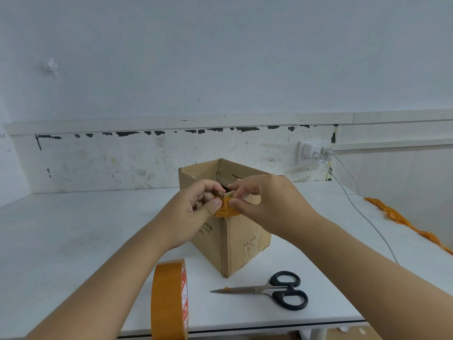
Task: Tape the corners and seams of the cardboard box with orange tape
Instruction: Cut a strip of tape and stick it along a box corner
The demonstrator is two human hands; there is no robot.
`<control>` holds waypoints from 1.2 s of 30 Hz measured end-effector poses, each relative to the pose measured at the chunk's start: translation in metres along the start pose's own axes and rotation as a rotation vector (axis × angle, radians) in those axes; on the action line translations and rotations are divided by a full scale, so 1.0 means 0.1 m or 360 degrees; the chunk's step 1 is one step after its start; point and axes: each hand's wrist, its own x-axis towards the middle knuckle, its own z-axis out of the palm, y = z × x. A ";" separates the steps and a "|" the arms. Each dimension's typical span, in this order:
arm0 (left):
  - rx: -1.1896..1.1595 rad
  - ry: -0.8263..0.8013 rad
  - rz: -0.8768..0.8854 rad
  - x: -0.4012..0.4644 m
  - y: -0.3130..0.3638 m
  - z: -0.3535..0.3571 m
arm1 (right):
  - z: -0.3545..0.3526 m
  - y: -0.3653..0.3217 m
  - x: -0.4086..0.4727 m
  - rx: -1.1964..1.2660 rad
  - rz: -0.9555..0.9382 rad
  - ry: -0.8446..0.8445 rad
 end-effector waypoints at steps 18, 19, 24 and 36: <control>0.0170 -0.0098 0.0105 0.06 0.02 -0.08 | -0.03 -0.02 0.10 -0.0124 0.0040 0.0013; 0.0203 -0.0104 0.0115 0.07 0.02 -0.08 | -0.03 -0.01 0.10 -0.0103 0.0027 0.0021; 0.0260 -0.0089 0.0146 0.08 -0.02 -0.08 | -0.02 0.04 0.08 -0.0086 -0.0055 0.0044; 0.0030 -0.0104 0.0133 0.12 -0.14 -0.03 | 0.07 0.07 0.08 0.0052 -0.0155 0.0152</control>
